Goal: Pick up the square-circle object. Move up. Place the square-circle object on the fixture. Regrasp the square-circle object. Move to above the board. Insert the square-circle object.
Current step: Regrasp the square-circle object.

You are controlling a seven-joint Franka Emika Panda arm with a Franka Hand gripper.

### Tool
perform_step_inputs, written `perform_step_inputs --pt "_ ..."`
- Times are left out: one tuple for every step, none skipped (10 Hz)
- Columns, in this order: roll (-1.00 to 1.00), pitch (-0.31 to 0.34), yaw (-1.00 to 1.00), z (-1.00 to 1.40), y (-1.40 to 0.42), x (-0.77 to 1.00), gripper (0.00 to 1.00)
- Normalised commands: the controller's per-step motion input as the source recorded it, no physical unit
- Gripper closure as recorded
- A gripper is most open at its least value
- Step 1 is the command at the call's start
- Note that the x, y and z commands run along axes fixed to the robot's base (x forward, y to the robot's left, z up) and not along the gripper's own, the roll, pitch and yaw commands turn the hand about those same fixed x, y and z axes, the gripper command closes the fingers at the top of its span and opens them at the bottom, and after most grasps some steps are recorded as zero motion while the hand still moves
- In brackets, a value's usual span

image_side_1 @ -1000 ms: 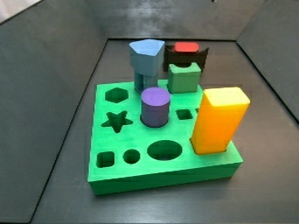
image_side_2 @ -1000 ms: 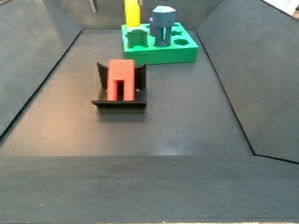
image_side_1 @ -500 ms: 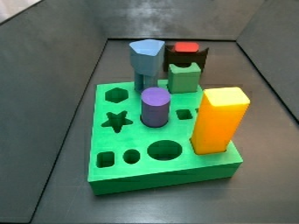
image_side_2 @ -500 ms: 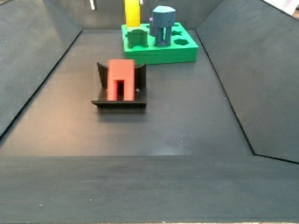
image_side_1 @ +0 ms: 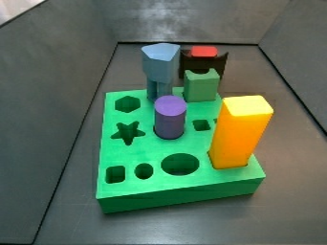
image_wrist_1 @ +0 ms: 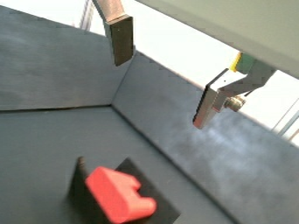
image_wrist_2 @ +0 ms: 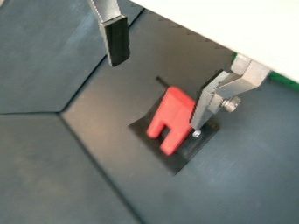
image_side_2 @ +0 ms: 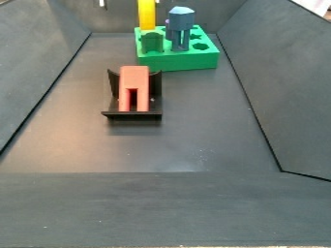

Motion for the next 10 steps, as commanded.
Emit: perform_step_inputs --pt "1.00 0.086 0.08 -0.01 -0.03 0.08 0.00" --pt "0.85 0.119 0.10 -0.01 -0.04 0.09 0.00" --pt "0.65 0.120 0.11 -0.02 -0.04 0.09 0.00" --pt "0.45 0.115 0.13 -0.02 -0.04 0.09 0.00" --pt "0.30 0.102 0.14 -0.01 -0.03 0.09 0.00" --pt "0.21 0.077 0.15 0.00 -0.02 0.08 0.00" --pt "0.21 0.112 0.10 -1.00 0.07 0.03 0.00" --pt "0.20 0.093 0.10 -1.00 0.07 0.03 0.00" --pt "0.16 0.060 0.12 -1.00 0.06 0.04 0.00" --pt "0.13 0.045 0.13 -1.00 0.06 0.05 0.00"
